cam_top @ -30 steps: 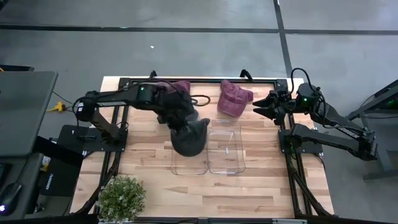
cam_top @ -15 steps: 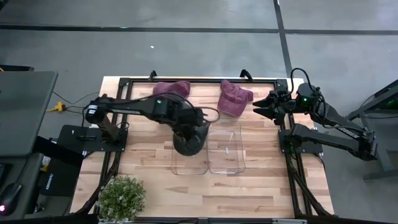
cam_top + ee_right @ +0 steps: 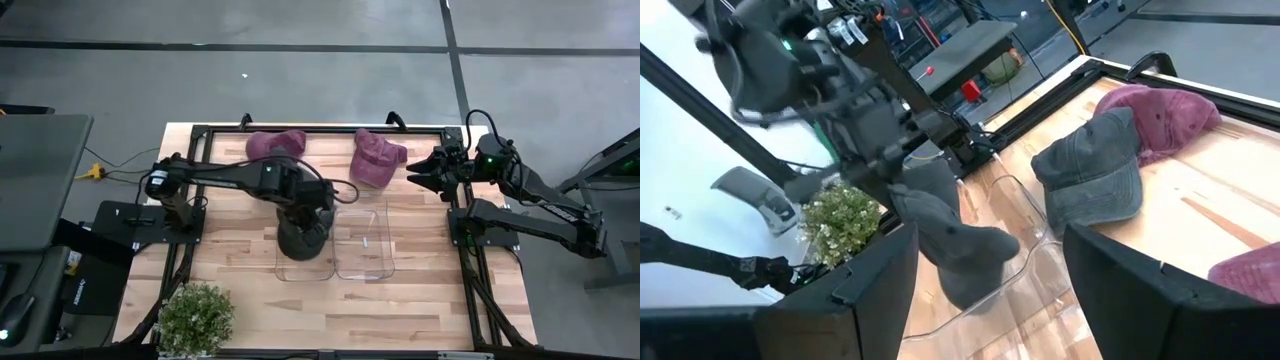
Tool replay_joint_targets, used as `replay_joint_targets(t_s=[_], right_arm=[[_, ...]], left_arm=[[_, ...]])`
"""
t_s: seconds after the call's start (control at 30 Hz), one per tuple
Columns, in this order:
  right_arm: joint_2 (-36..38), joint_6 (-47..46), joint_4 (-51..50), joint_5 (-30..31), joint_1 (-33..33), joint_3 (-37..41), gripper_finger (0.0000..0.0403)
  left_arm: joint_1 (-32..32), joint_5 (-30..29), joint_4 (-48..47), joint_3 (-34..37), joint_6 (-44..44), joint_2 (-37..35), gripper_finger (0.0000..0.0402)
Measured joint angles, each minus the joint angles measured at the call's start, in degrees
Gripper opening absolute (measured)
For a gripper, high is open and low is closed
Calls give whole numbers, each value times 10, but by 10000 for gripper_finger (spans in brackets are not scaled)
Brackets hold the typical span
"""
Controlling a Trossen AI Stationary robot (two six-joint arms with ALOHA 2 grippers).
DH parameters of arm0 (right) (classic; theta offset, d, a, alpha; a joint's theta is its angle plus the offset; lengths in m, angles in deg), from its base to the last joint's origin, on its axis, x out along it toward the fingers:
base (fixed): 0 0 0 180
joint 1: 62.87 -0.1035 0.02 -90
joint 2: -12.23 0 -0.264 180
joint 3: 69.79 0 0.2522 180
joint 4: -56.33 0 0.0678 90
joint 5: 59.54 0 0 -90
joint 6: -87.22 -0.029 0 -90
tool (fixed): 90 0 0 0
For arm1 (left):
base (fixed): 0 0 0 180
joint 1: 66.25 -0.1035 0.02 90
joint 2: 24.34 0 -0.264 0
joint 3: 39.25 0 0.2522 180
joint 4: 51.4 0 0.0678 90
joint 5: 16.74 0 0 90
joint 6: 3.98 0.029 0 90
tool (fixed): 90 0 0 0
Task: Pick & Place hat
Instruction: Put the right black cap into the left transparent bin
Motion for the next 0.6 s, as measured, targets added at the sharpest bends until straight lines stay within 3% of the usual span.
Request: replay_joint_targets(t_s=[0.6], right_arm=[[0,5,-6,0,0,0,245]], left_arm=[[0,87,42,29,13,35,0]])
